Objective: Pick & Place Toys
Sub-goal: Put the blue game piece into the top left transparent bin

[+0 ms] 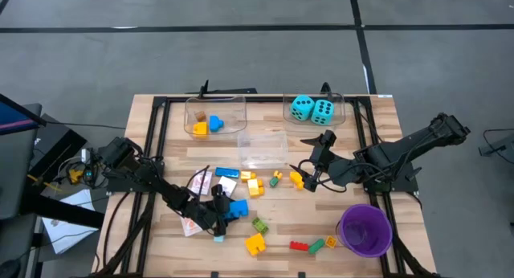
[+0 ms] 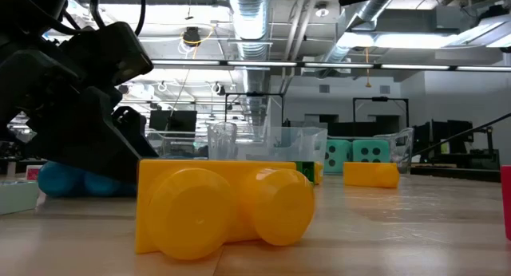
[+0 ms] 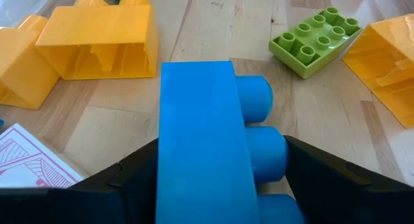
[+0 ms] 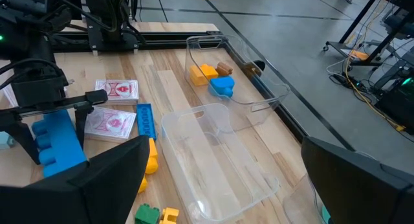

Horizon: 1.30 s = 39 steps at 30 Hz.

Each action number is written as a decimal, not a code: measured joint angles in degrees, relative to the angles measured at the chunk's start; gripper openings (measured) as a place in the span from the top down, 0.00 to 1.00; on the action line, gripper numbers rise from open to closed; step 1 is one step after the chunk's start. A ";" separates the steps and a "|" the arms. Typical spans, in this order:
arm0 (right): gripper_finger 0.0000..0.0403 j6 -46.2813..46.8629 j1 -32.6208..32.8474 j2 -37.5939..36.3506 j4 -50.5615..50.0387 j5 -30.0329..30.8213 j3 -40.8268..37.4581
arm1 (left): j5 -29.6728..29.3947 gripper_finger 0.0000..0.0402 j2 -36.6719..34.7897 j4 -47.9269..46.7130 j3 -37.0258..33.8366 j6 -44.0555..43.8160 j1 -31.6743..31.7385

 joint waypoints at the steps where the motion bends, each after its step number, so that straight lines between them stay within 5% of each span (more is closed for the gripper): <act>1: 0.02 0.00 -0.02 0.00 -0.02 -0.02 0.01 | 0.01 0.30 0.00 0.07 0.00 0.00 0.00; 9: 0.02 0.00 -0.02 0.00 -0.02 0.00 -0.01 | 0.21 0.36 -3.41 3.55 0.00 4.05 0.04; 15: 0.02 0.00 -0.02 0.00 -0.05 0.00 -0.01 | -0.60 0.31 -13.87 5.00 0.00 13.62 0.04; 22: 0.02 -0.01 -0.01 0.00 -0.22 0.00 0.00 | -2.86 0.37 -28.68 5.54 0.00 28.83 2.34; 31: 0.02 -0.02 -0.01 0.00 -0.24 0.00 -0.01 | -3.98 0.32 -43.15 5.47 0.07 42.38 17.00; 39: 0.02 -0.20 0.00 0.00 -0.28 0.00 0.00 | -1.83 0.35 -44.65 4.65 0.09 42.28 36.71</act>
